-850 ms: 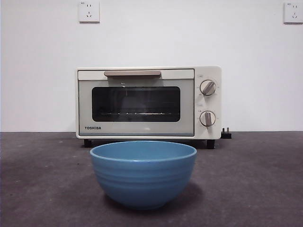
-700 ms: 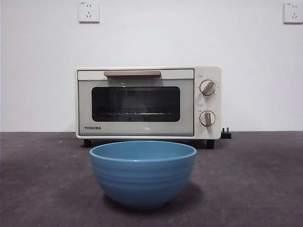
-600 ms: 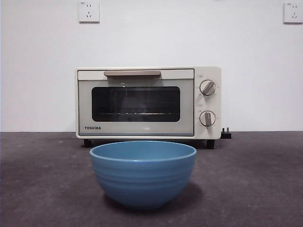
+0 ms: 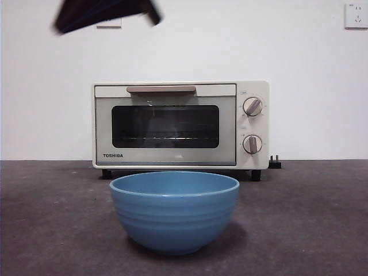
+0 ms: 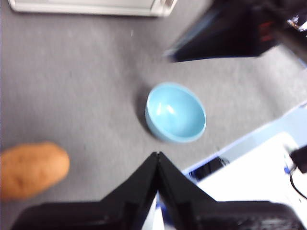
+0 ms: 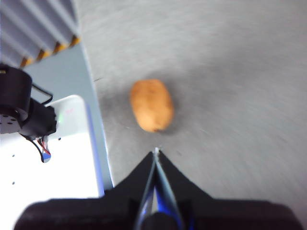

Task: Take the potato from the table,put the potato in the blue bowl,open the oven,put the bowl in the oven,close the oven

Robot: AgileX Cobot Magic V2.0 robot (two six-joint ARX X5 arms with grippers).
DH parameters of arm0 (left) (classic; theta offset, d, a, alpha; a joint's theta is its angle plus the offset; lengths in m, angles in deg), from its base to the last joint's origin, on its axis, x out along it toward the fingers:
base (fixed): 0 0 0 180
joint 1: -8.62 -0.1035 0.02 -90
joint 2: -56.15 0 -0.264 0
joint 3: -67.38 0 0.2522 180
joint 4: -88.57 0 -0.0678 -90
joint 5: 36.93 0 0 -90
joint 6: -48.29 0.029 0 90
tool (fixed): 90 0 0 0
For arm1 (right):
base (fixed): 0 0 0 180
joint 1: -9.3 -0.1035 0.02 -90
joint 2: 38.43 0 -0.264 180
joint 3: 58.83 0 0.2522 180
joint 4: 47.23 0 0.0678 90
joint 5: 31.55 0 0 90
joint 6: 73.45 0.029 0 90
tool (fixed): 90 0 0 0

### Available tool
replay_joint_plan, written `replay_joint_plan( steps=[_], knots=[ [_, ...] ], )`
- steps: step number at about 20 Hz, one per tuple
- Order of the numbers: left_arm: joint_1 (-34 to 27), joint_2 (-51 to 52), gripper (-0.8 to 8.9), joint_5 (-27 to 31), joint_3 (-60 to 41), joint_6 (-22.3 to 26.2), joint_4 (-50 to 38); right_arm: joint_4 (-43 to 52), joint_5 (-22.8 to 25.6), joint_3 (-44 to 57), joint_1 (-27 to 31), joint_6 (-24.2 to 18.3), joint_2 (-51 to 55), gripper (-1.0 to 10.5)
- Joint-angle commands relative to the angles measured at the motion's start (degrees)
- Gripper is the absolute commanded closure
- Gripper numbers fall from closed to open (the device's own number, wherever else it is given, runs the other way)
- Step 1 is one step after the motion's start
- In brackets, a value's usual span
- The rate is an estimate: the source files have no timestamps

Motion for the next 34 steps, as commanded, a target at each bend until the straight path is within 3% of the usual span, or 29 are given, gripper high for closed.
replay_joint_plan(
  steps=[1, 3, 6, 10, 12, 16, 18, 29, 34],
  knots=[
    [0.2, 0.5, 8.19, 0.7, 0.9, 1.2, 3.0, 1.3, -0.1, -1.9, -1.7, -1.0, -4.9, 9.1],
    [0.2, 0.5, 8.19, 1.2, 2.0, 3.0, 5.8, 3.0, 0.0, -3.1, -3.2, -1.0, -8.0, 6.8],
    [0.3, 0.6, 8.19, 0.7, 2.9, 1.7, 5.9, 7.5, 0.5, -3.4, -5.6, -1.8, -10.9, 3.8],
    [0.3, 0.6, 8.19, 0.0, 2.9, -4.8, 6.0, 13.2, 5.5, -3.4, -8.8, -6.6, -13.2, 1.9],
    [0.3, 0.6, 8.19, 0.8, 2.9, -5.3, 6.0, 16.0, 8.4, -3.4, -9.9, -7.8, -14.4, 1.5],
    [0.3, 0.6, 8.19, 17.8, 2.9, -1.5, 6.0, 19.4, 8.2, -3.4, -10.5, -7.8, -18.0, 1.5],
    [0.3, 0.6, 8.19, 21.2, 2.9, -0.8, 6.0, 20.2, 8.2, -3.5, -10.6, -7.8, -20.2, 1.5],
    [0.3, 0.5, 8.19, 17.9, 2.9, 0.2, 6.1, 24.6, 8.6, -3.5, -10.6, -6.2, -26.8, 1.6],
    [0.4, 0.5, 8.19, 12.2, 2.9, -0.9, 6.1, 25.5, 8.6, -3.5, -10.6, -4.7, -28.7, 1.6]
  ],
)
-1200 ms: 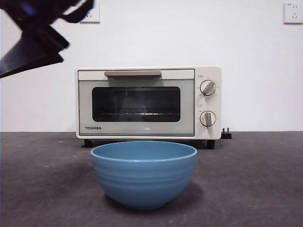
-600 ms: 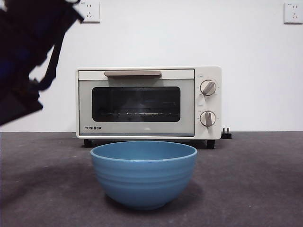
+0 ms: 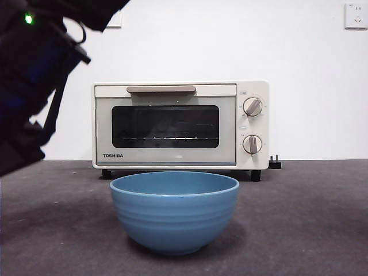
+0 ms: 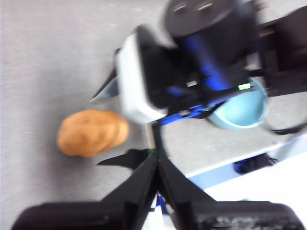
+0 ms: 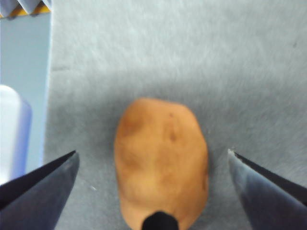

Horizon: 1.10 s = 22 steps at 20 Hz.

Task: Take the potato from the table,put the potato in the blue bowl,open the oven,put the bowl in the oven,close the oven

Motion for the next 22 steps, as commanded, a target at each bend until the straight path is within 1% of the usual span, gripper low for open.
replay_joint_plan(
  steps=[1, 3, 4, 5, 7, 8, 10, 13, 14, 16, 19, 22],
  knots=[
    [0.2, 0.2, 8.19, -1.2, 0.1, -0.2, -0.1, 0.6, 0.0, -0.1, -0.2, 1.0, -1.8, 1.6],
    [0.3, 0.2, 8.19, -1.1, 0.1, -0.2, -0.1, 1.6, 0.0, -0.2, -0.2, 1.3, -2.5, 1.7],
    [0.3, 0.2, 8.19, -1.1, 0.1, -0.2, -0.1, 1.6, 0.0, -0.2, -0.2, 1.6, -3.0, 2.2],
    [0.3, 0.2, 8.19, -1.1, 0.1, -0.2, -0.1, 1.7, 0.0, -0.2, -0.2, 2.1, -3.1, 3.0],
    [0.3, 0.2, 8.19, -1.1, 0.1, -0.2, -0.1, 2.9, 0.0, -0.2, -0.2, 3.2, -3.1, 5.1],
    [0.3, 0.2, 8.19, -1.1, 0.1, -0.2, -0.1, 3.6, 0.0, -0.2, -0.2, 4.7, -3.1, 6.8],
    [0.3, 0.2, 8.19, -1.1, 0.1, -0.2, -0.1, 3.4, 0.0, -0.2, -0.2, 4.9, -3.1, 9.7],
    [1.0, 0.2, 8.19, -1.1, 0.1, -0.2, -0.1, 2.7, 0.1, -0.2, -0.2, 5.2, -3.1, 9.6],
    [1.2, 0.2, 8.19, -1.1, 0.1, -0.2, -0.1, 2.6, 0.9, -0.4, -0.2, 5.3, -3.1, 9.6],
    [1.4, 0.2, 8.19, -1.1, 0.1, 0.2, -0.1, -0.4, 1.3, -1.7, 0.3, 6.7, -1.6, 9.6],
    [1.4, 0.3, 8.19, -1.1, 0.1, 0.2, -0.1, -11.2, 1.6, -5.6, 1.6, 6.4, 2.6, 9.6],
    [1.4, 0.3, 8.19, -1.2, 0.1, 0.2, -0.1, -21.5, 6.3, -9.1, 4.1, 5.8, 6.4, 9.6]
  ],
)
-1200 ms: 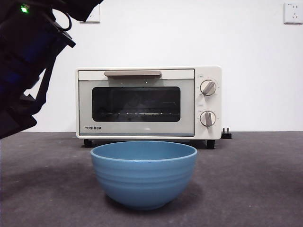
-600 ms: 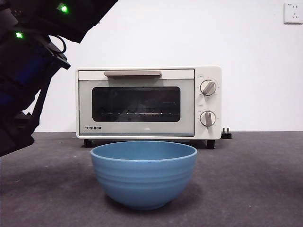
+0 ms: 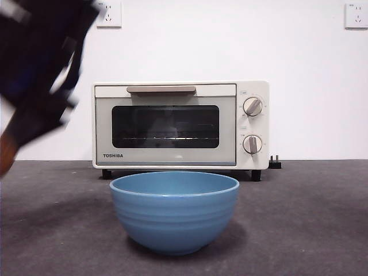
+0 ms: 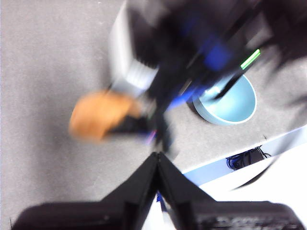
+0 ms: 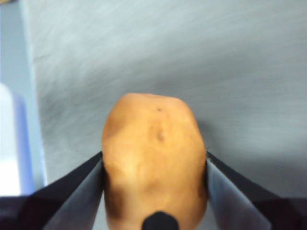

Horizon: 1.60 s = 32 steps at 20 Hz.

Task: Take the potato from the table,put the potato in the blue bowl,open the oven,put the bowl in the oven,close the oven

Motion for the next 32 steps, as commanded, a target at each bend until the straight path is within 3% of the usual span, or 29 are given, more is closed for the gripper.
replay_joint_plan(
  steps=[1, 9, 11, 14, 21, 26, 32],
  knots=[
    [0.2, 0.3, 8.19, -0.2, 0.1, 0.2, -0.2, -5.7, 2.2, -1.8, 2.5, 0.1, 3.0, 9.6],
    [0.2, 0.2, 8.19, -0.1, 0.1, 0.2, -0.2, -34.5, 6.6, -2.0, 8.7, 0.7, 14.9, 9.6],
    [0.2, 0.2, 8.19, -0.1, 0.1, 0.2, -0.2, -37.0, 6.6, -0.1, 8.8, 0.7, 18.8, 9.6],
    [0.2, 0.1, 8.19, 0.0, 0.1, 0.2, -0.2, -34.0, 6.6, 9.0, 8.7, 2.2, 28.2, 9.6],
    [0.2, -3.7, 8.19, 0.3, 0.1, 0.3, -2.6, -20.3, 6.5, 37.2, 8.7, 12.7, 49.8, 9.6],
    [0.2, -8.3, 8.19, 0.3, 0.1, 1.3, -5.2, -3.9, 6.2, 49.1, 8.7, 15.8, 49.5, 9.6],
    [0.2, -12.0, 8.19, 0.3, 0.1, 4.5, -5.5, 7.8, 5.9, 51.5, 8.7, 17.6, 44.4, 9.6]
  ],
)
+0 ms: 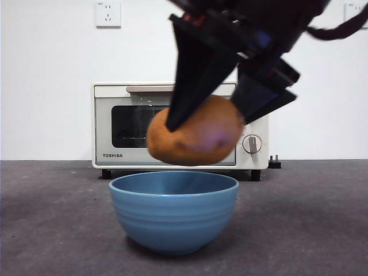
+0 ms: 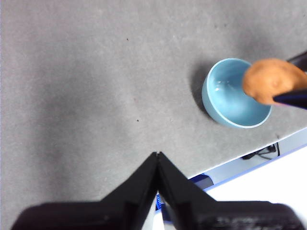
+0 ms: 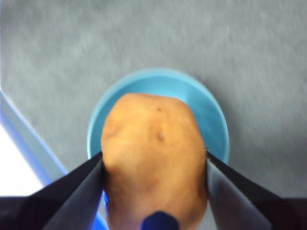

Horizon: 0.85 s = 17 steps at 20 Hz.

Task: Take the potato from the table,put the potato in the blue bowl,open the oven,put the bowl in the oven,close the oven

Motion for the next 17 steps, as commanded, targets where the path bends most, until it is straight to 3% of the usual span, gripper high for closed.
replay_joint_plan(
  steps=[1, 5, 9, 15, 17],
  knots=[
    [0.2, -0.6, 8.19, 0.1, 0.1, 2.0, -1.3, 2.4, -0.2, 0.6, 0.0, 0.8, -2.5, 9.6],
    [0.2, -1.8, 8.19, 0.1, 0.1, 2.0, -4.7, 3.1, -4.0, 0.6, 0.0, 1.0, -6.6, 9.6],
    [0.2, -3.0, 8.19, 0.1, 0.1, 2.0, -4.7, 5.4, -3.5, 0.6, 0.0, 3.5, -7.9, 9.2],
    [0.2, -3.4, 8.19, 0.1, 0.1, 2.0, -4.7, 5.9, -1.0, 0.6, 0.0, 3.6, -7.9, 4.5],
    [0.2, -3.4, 8.19, 0.1, 0.1, 2.0, -4.7, 5.8, -1.1, 0.6, 0.0, 3.6, -7.9, 3.8]
  ],
)
